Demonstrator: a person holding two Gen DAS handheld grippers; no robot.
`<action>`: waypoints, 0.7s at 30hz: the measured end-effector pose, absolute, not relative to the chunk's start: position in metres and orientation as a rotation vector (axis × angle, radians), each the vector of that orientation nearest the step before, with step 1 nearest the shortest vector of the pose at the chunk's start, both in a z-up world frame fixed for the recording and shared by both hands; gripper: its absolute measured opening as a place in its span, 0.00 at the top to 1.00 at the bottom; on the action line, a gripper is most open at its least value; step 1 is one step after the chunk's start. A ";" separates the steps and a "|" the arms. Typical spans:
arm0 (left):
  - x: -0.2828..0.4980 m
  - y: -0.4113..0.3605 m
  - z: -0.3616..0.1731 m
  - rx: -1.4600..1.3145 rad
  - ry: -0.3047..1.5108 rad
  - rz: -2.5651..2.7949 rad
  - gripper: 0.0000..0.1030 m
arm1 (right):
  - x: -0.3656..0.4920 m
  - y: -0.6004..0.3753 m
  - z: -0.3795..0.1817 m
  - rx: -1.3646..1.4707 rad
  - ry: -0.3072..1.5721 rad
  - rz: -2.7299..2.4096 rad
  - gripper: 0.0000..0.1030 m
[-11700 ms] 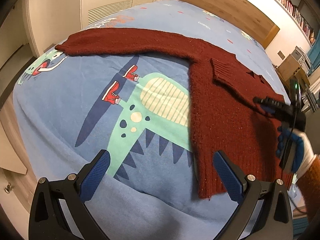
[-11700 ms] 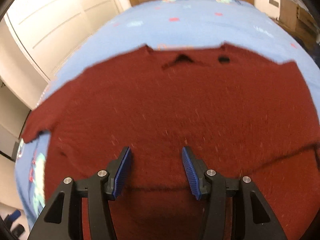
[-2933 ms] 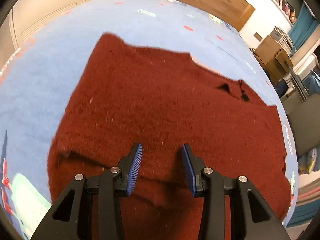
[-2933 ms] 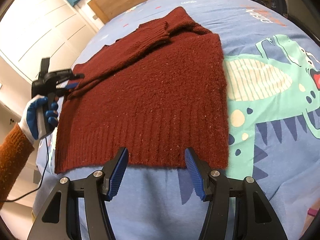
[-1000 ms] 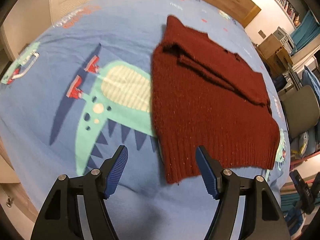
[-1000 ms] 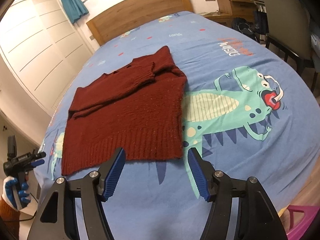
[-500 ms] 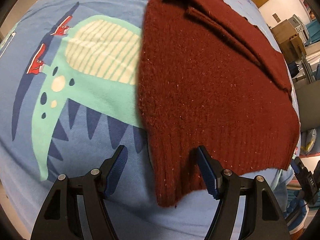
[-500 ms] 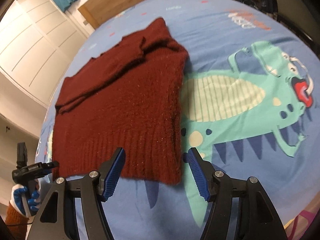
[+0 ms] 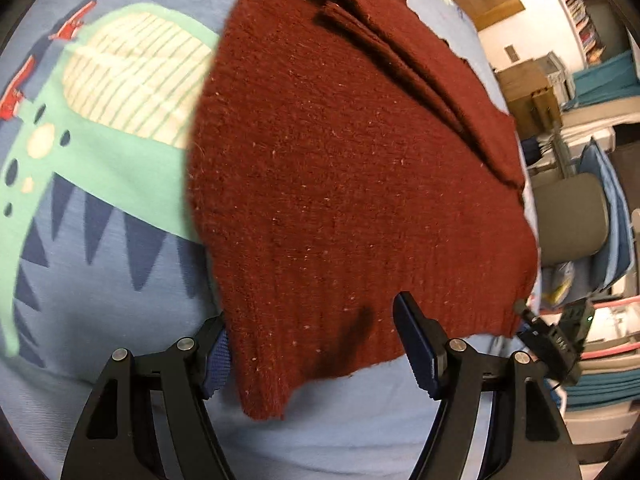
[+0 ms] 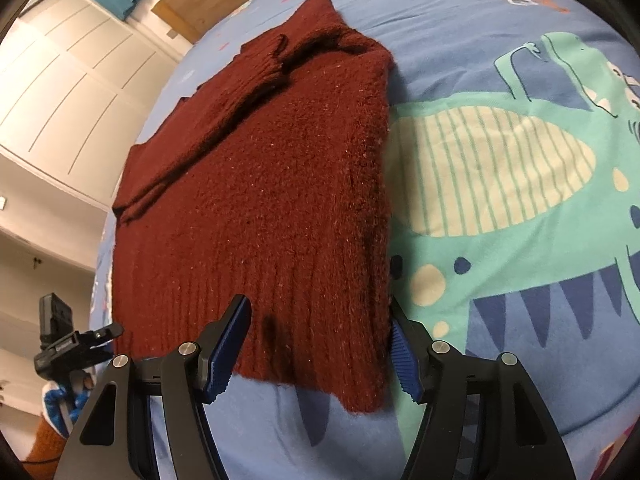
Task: Fold small clothes
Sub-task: 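Close both grippers on the ribbed hem and lift it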
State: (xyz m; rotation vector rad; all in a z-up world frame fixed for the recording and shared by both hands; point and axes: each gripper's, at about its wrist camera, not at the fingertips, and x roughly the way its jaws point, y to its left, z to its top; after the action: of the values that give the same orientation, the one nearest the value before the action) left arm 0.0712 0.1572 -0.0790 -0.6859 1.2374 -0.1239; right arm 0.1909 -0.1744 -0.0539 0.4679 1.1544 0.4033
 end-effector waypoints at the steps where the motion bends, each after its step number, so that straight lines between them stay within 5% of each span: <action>1: 0.070 0.159 -0.080 -0.705 1.229 -0.125 0.36 | 0.191 -0.175 -0.054 0.471 1.157 0.413 0.40; 10: 0.065 0.184 -0.082 -0.852 1.182 -0.134 0.53 | 0.196 -0.176 -0.059 0.516 1.187 0.453 0.58; 14: 0.065 0.182 -0.084 -0.877 1.191 -0.158 0.77 | 0.198 -0.176 -0.061 0.543 1.195 0.469 0.69; 17: 0.066 0.180 -0.085 -0.867 1.195 -0.153 0.86 | 0.199 -0.179 -0.064 0.576 1.200 0.478 0.84; 21: 0.064 0.181 -0.081 -0.869 1.182 -0.156 0.92 | 0.197 -0.183 -0.064 0.593 1.200 0.485 0.88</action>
State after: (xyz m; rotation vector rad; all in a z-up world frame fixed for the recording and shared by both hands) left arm 0.0643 0.1810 -0.0809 -0.8690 1.1817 -0.1563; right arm 0.1971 -0.1832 -0.0642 0.5926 1.1996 0.4845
